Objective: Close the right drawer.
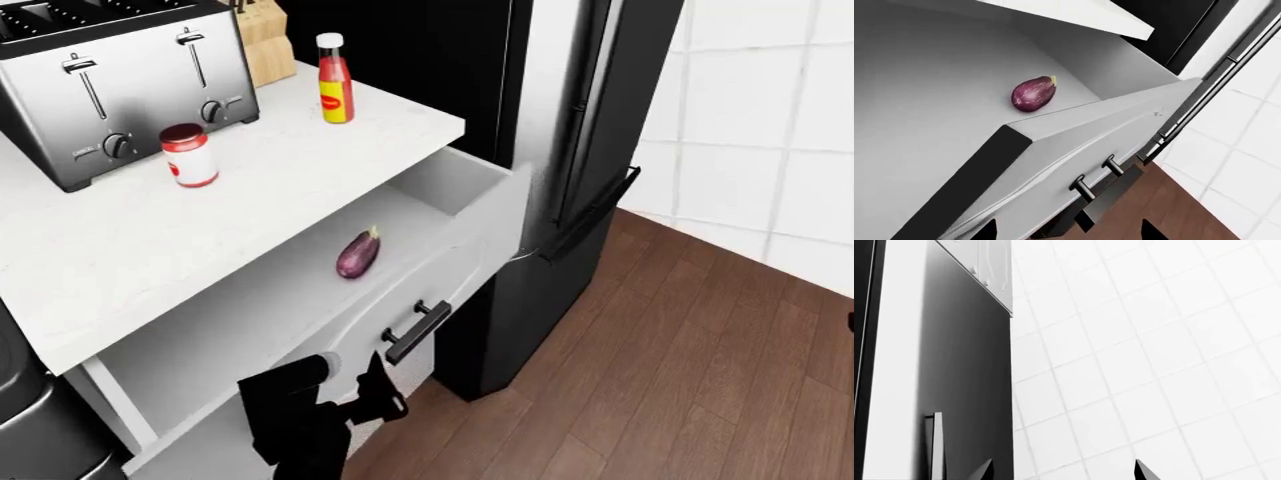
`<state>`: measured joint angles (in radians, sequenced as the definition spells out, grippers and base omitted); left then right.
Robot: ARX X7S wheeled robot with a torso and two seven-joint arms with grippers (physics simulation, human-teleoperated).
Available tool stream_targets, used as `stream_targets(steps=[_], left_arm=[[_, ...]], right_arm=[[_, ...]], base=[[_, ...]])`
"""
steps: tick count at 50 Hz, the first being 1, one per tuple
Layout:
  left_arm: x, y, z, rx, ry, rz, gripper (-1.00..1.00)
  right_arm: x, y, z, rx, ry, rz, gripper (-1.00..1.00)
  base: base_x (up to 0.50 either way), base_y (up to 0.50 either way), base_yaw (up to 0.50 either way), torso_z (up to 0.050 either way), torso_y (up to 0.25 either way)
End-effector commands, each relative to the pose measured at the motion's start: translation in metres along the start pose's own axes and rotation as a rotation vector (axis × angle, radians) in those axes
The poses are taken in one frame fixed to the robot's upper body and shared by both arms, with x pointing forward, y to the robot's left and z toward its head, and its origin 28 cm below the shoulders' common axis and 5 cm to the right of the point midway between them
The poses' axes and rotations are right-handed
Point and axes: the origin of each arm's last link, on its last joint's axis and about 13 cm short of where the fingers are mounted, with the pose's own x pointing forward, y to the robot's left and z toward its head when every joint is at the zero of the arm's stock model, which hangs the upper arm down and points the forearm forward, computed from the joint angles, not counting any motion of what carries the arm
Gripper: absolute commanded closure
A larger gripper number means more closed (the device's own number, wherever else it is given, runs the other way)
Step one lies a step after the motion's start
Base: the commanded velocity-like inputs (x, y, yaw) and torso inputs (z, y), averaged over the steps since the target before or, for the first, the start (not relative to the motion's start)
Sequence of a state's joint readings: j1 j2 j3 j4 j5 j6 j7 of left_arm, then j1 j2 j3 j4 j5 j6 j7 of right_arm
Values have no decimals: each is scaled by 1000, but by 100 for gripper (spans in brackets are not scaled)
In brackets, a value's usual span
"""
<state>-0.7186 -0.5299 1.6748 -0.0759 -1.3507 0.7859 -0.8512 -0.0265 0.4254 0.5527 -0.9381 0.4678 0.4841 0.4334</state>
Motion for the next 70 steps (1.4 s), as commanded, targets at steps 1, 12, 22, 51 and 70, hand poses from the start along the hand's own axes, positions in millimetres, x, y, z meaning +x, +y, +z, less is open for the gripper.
stream_targets(steps=[1, 12, 22, 51, 70], left_arm=[[11, 18, 16, -40, -47, 133, -100], [11, 25, 21, -39, -64, 165, -100], [16, 34, 24, -47, -83, 192, -100], [19, 52, 34, -53, -121, 282, -100], [23, 65, 41, -31, -141, 339, -100]], right_arm=[[0, -2, -4, 1, 1, 1, -100], [0, 0, -1, -2, 2, 5, -100], [0, 3, 3, -2, 3, 7, -100], [1, 2, -5, -4, 10, 16, -100], [1, 2, -7, -7, 15, 19, -100]], base=[[0, 0, 0, 0, 0], [0, 0, 0, 0, 0], [0, 0, 0, 0, 0], [0, 0, 0, 0, 0], [0, 0, 0, 0, 0]])
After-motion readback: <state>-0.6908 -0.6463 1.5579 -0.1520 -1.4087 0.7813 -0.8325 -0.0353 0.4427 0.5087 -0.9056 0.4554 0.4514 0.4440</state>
